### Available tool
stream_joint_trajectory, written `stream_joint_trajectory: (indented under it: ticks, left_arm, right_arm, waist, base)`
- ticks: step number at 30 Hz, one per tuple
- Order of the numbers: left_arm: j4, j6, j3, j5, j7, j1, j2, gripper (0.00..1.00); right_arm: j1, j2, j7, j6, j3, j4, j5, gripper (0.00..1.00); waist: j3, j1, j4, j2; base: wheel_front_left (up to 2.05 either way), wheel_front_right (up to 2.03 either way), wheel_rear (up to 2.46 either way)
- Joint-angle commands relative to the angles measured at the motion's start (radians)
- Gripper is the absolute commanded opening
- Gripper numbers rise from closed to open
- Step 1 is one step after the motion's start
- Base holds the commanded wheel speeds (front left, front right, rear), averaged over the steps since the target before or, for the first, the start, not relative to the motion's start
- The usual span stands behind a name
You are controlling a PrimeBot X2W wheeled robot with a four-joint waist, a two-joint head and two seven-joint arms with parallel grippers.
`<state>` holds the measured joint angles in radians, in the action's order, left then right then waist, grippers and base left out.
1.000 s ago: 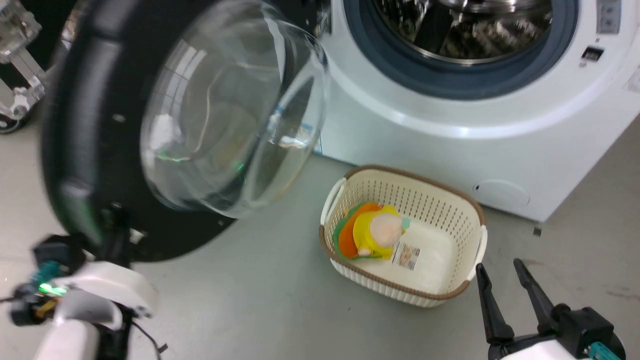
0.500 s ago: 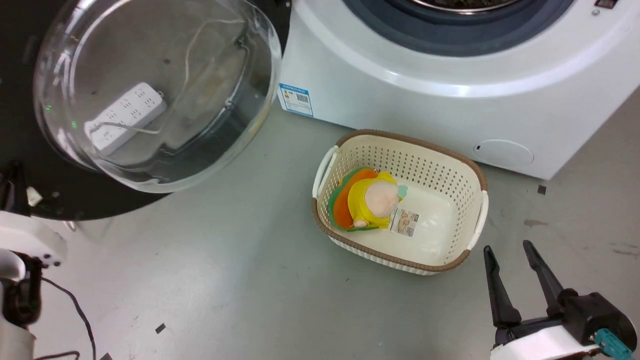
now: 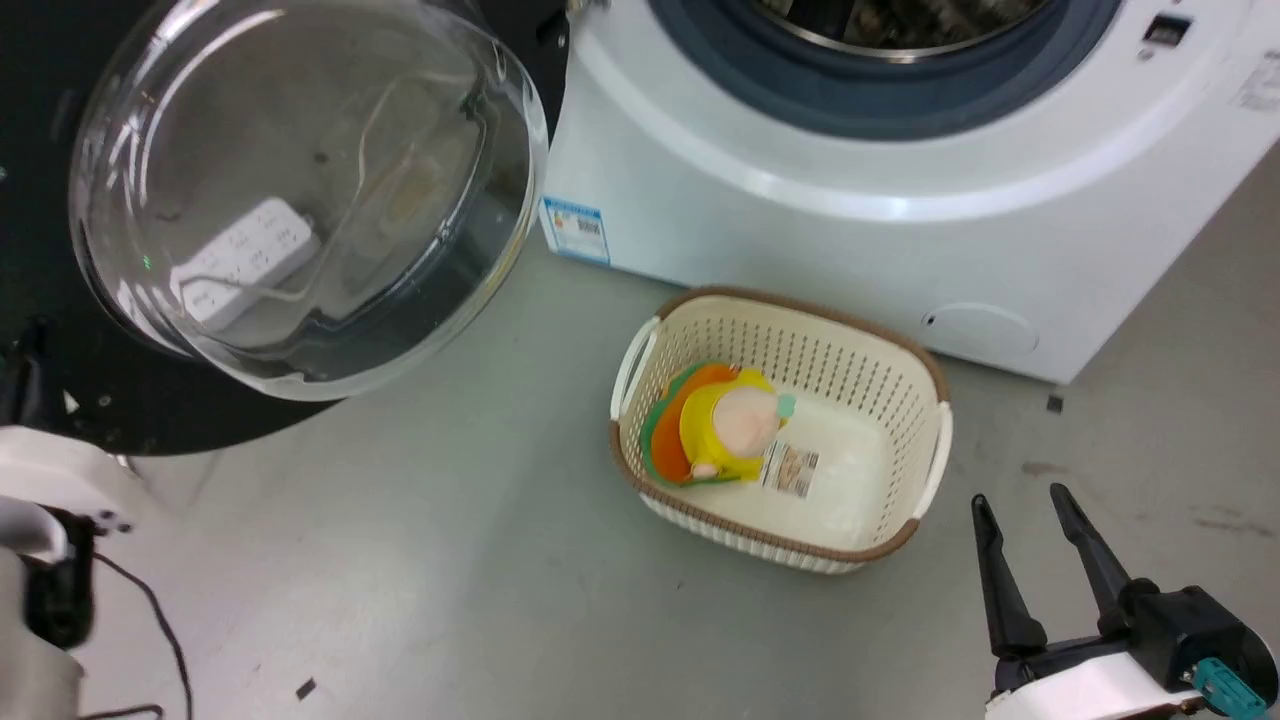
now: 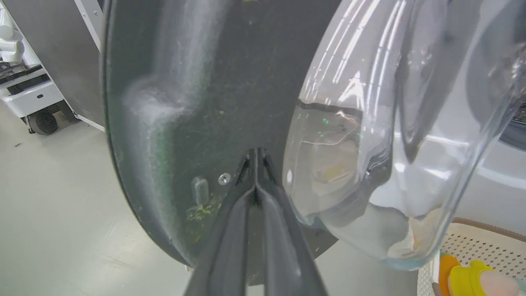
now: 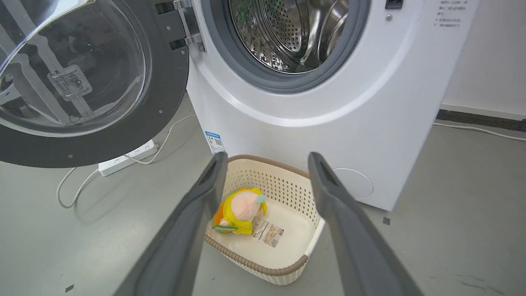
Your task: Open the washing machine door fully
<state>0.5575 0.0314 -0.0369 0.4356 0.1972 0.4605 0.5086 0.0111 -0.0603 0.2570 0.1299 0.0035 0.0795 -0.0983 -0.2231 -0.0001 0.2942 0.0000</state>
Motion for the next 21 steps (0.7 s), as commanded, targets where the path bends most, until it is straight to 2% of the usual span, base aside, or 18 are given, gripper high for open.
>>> stream_joint_trajectory:
  ticks: [1,6,7,8,16,21]
  left_arm:
    - [-0.009,0.003,0.006,-0.008,0.011,-0.018,-0.011,0.00]
    - [-0.117,0.002,0.043,-0.026,0.041,-0.101,-0.065,0.00]
    - [-0.178,-0.007,0.061,-0.035,0.047,-0.142,-0.094,0.00]
    - [-0.178,-0.007,0.061,-0.035,0.047,-0.142,-0.094,0.00]
    - [-0.419,-0.057,0.123,-0.053,0.056,-0.314,-0.204,0.00]
    - [-0.506,-0.089,0.156,-0.075,0.059,-0.402,-0.251,0.00]
  right_arm:
    - [-0.014,0.001,0.002,0.001,-0.004,0.000,-0.008,1.00]
    - [-0.008,0.004,0.004,0.001,-0.018,-0.001,-0.014,1.00]
    - [-0.008,0.005,0.004,0.001,-0.026,-0.011,-0.013,1.00]
    - [-0.008,0.005,0.004,0.001,-0.026,-0.011,-0.013,1.00]
    - [0.013,0.008,0.005,0.001,-0.047,-0.071,0.017,1.00]
    - [0.038,0.008,0.005,0.001,-0.049,-0.090,0.029,1.00]
  waist:
    - [0.025,0.0001,-0.010,0.0000]
    - [0.096,0.0001,-0.039,0.0000]
    - [0.124,0.0001,-0.055,0.0000]
    - [0.124,0.0001,-0.055,0.0000]
    - [0.212,0.0001,-0.135,0.0000]
    - [0.250,0.0001,-0.185,0.0000]
  base:
    - [0.00,0.00,0.00]
    - [0.00,0.00,0.00]
    - [0.00,0.00,0.00]
    - [0.00,0.00,0.00]
    - [0.00,0.00,0.00]
    - [0.00,0.00,0.00]
